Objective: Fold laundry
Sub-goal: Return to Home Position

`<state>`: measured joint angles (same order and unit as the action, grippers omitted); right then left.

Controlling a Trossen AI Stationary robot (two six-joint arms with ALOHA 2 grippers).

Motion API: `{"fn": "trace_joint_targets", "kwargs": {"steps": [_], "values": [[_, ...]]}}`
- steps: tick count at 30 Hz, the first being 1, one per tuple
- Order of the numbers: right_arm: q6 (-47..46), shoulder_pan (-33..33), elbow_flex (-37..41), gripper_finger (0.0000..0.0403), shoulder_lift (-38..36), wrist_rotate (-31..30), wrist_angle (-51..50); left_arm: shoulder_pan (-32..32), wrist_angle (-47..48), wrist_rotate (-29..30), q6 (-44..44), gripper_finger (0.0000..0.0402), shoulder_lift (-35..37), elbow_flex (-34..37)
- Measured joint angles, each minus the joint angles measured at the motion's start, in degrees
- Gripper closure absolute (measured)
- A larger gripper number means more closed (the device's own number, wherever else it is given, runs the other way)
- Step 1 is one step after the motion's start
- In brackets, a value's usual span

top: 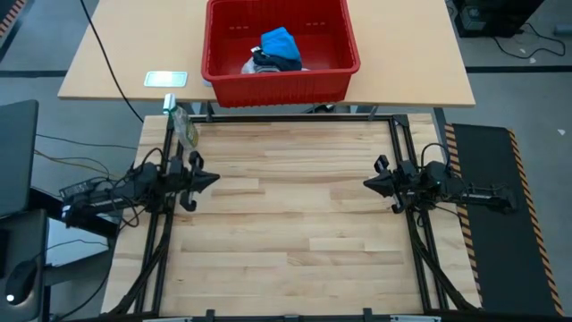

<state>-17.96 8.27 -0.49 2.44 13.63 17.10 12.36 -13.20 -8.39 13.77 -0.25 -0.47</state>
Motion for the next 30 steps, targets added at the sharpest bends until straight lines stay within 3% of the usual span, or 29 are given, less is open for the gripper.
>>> {"fn": "trace_joint_targets", "kwargs": {"steps": [8,18,30], "values": [[0.13,1.13,0.00,0.0398,0.02,0.00,-0.57,-2.99,-6.71,-0.06,3.02,0.0399,0.04,0.00],[1.69,2.49,0.00,0.0398,0.02,1.58,-0.48,-0.90,-2.46,0.99,-4.14,0.0399,0.00,0.00],[3.31,3.64,0.02,0.0395,0.02,3.45,-4.83,-2.82,2.53,2.67,-0.78,0.0399,0.00,0.02]]}}
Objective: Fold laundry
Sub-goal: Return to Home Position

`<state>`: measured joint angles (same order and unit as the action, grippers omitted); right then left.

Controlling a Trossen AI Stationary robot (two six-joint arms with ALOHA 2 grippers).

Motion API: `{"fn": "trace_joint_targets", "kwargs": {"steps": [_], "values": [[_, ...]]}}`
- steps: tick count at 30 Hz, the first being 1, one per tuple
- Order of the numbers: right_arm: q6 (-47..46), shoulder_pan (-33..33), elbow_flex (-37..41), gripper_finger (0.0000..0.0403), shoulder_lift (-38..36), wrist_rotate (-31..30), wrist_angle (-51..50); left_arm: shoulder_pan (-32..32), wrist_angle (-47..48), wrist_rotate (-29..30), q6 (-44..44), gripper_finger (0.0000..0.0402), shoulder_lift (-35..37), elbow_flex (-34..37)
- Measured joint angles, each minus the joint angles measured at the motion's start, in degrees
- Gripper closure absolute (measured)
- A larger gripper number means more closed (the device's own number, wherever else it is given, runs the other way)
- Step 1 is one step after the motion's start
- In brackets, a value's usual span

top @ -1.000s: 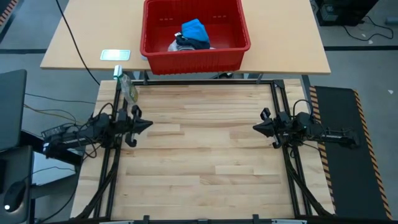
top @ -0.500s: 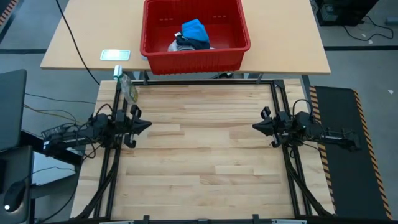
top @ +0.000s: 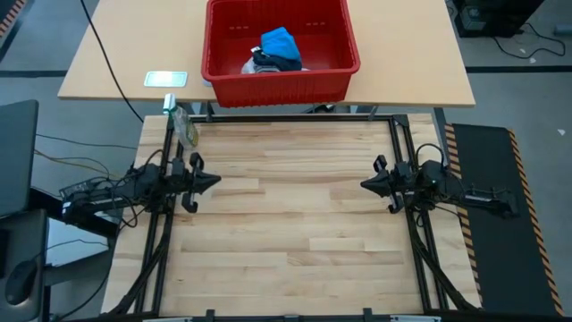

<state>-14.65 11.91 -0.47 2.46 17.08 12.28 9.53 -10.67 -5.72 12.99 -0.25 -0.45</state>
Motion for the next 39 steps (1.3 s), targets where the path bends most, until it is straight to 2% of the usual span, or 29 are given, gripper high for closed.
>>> {"fn": "trace_joint_targets", "kwargs": {"steps": [13,16,19,24,29,34,39], "values": [[-0.18,0.41,0.04,0.0394,0.00,2.66,0.54,-0.17,-0.09,0.55,1.23,0.0399,0.00,0.00],[0.51,0.41,0.04,0.0394,0.00,4.13,0.33,-0.17,3.93,0.89,0.52,0.0399,-0.10,0.00],[1.07,0.41,0.04,0.0394,-0.02,5.81,-1.25,-0.19,8.90,4.71,0.80,0.0399,-0.15,0.00],[1.28,0.38,0.07,0.0394,-0.02,8.40,-6.99,-0.91,4.17,5.78,2.45,0.0399,-0.11,0.02],[2.31,0.10,0.07,0.0394,0.00,8.52,-6.54,-2.69,0.17,5.60,1.90,0.0399,-0.11,0.02],[5.19,0.10,0.07,0.0394,0.00,8.30,-6.54,-3.80,2.38,5.56,-0.24,0.0399,-0.13,0.02],[7.71,0.06,0.07,0.0394,0.12,7.96,-8.06,-3.80,8.78,5.48,0.18,0.0399,-0.15,0.02]]}}
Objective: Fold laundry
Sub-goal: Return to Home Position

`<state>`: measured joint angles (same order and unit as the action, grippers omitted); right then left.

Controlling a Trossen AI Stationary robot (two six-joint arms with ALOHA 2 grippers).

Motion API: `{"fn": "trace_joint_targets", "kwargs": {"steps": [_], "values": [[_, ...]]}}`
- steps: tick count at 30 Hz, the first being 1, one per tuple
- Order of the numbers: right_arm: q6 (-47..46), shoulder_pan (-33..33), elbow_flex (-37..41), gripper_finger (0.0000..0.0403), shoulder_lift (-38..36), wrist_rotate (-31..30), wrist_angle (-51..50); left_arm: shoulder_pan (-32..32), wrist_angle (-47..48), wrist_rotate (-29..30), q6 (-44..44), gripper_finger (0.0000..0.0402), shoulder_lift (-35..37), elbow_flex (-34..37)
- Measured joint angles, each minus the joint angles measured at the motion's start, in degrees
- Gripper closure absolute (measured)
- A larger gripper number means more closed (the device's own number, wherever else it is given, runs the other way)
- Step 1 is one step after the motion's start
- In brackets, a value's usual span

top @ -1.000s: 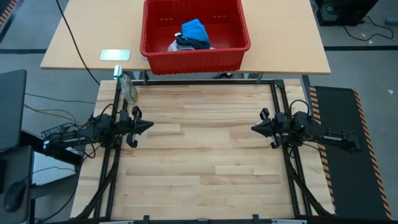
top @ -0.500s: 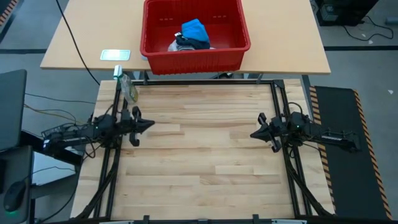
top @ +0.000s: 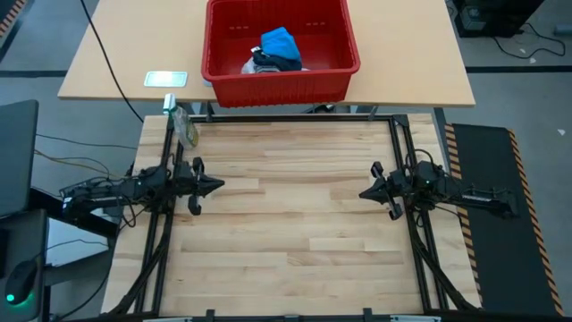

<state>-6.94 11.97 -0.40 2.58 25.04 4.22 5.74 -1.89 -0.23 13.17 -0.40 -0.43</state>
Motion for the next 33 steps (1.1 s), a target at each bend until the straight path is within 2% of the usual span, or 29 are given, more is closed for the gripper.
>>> {"fn": "trace_joint_targets", "kwargs": {"steps": [9,33], "values": [[-1.80,0.02,0.02,0.0394,0.43,-6.33,-0.24,-0.52,1.26,0.01,-3.57,0.0399,-0.29,0.00],[-1.88,0.02,0.02,0.0394,0.43,-6.34,0.23,-0.52,1.21,0.01,-2.86,0.0399,-1.20,0.00]]}}
